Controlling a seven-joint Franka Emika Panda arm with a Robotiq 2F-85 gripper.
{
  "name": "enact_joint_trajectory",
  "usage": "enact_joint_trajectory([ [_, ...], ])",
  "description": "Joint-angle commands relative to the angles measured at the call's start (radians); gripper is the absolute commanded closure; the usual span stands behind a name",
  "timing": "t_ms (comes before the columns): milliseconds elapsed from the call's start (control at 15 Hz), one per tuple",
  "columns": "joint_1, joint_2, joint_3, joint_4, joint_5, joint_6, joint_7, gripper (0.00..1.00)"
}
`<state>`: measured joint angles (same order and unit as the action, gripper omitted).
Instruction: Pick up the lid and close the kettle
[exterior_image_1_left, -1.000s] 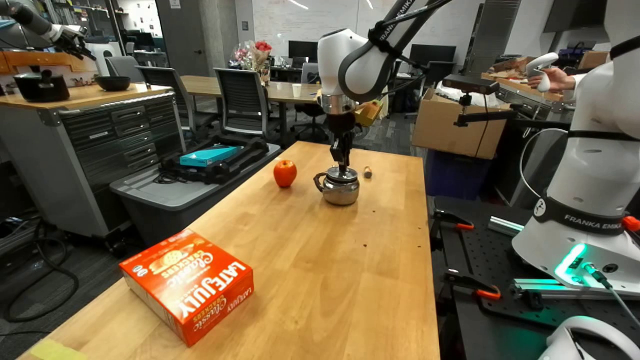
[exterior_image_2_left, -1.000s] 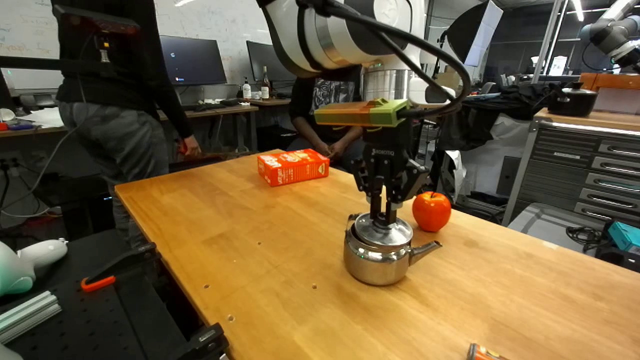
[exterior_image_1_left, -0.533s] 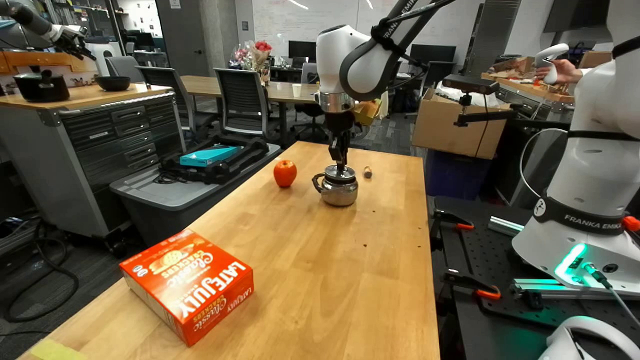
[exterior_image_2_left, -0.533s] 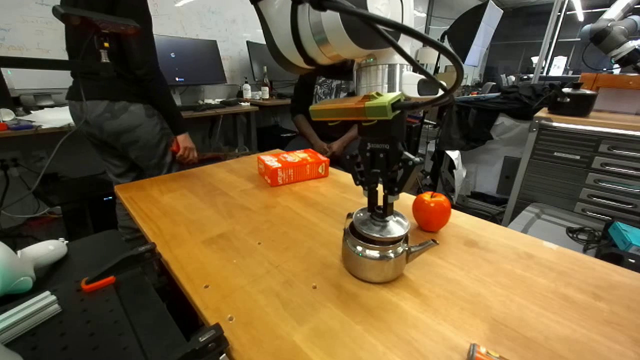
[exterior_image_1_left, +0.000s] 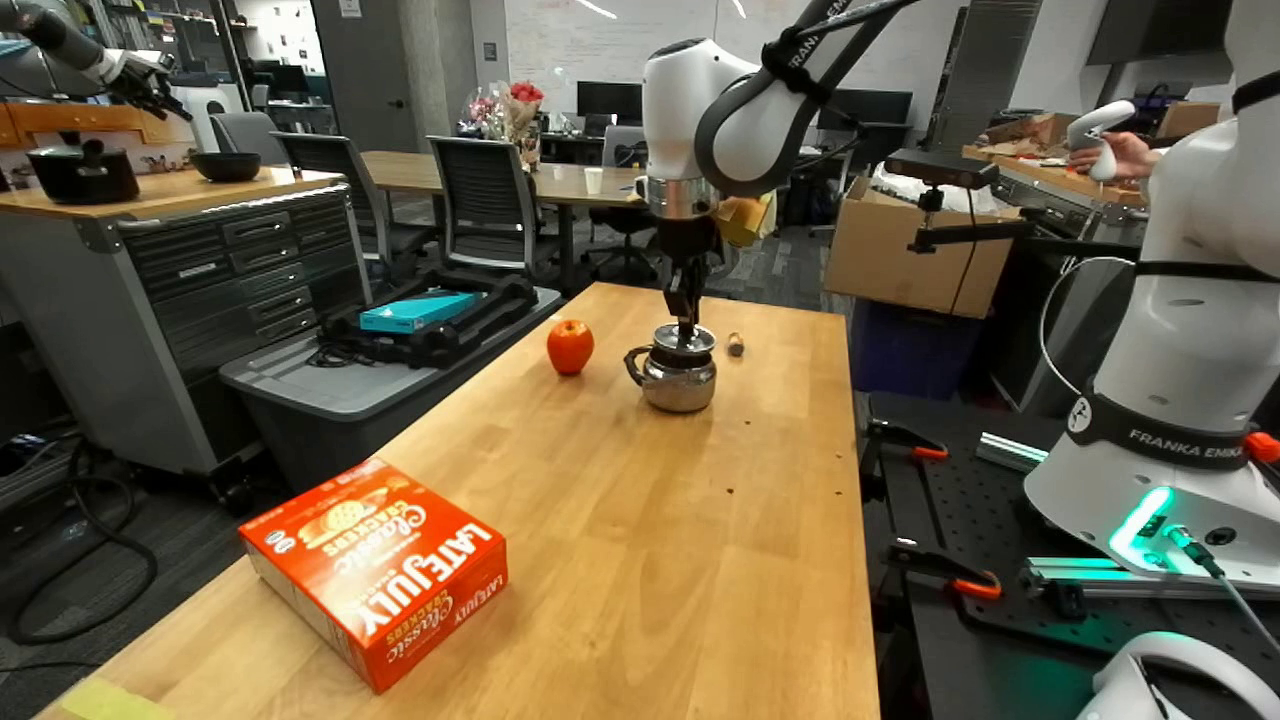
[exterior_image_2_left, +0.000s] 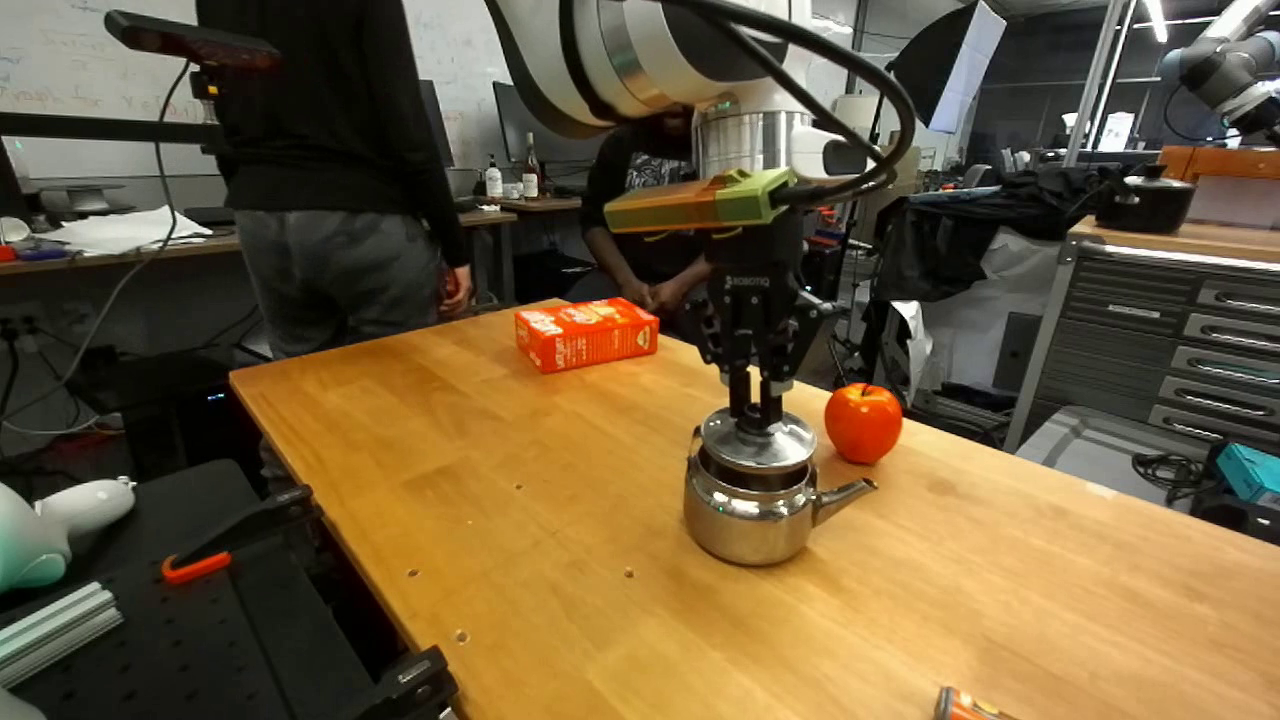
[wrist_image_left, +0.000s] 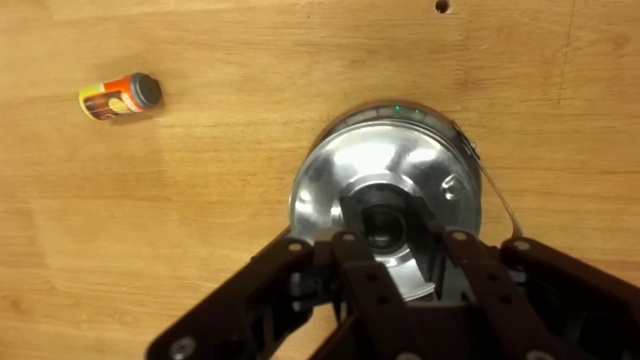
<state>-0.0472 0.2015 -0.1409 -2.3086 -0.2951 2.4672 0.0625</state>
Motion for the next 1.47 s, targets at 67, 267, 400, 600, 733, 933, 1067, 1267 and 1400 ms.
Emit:
enact_joint_trajectory([
  [67,0.001,-0.012,0.008,-0.017,-0.015,0.020,0.012,0.93],
  [267,0.003,-0.010,0.014,-0.002,-0.007,0.025,0.014,0.93],
  [400,0.003,-0.009,0.017,0.005,-0.003,0.028,0.013,0.93],
  [600,0.001,0.004,0.017,0.016,-0.002,0.025,0.011,0.93],
  [733,0.001,0.010,0.017,0.020,-0.002,0.024,0.009,0.93],
  [933,-0.001,0.022,0.016,0.024,0.002,0.021,0.006,0.93],
  [1067,-0.001,0.030,0.016,0.026,0.001,0.021,0.004,0.93],
  [1267,0.000,0.034,0.017,0.036,0.002,0.021,0.001,0.93],
  [1400,0.000,0.038,0.017,0.046,0.003,0.021,0.001,0.93],
])
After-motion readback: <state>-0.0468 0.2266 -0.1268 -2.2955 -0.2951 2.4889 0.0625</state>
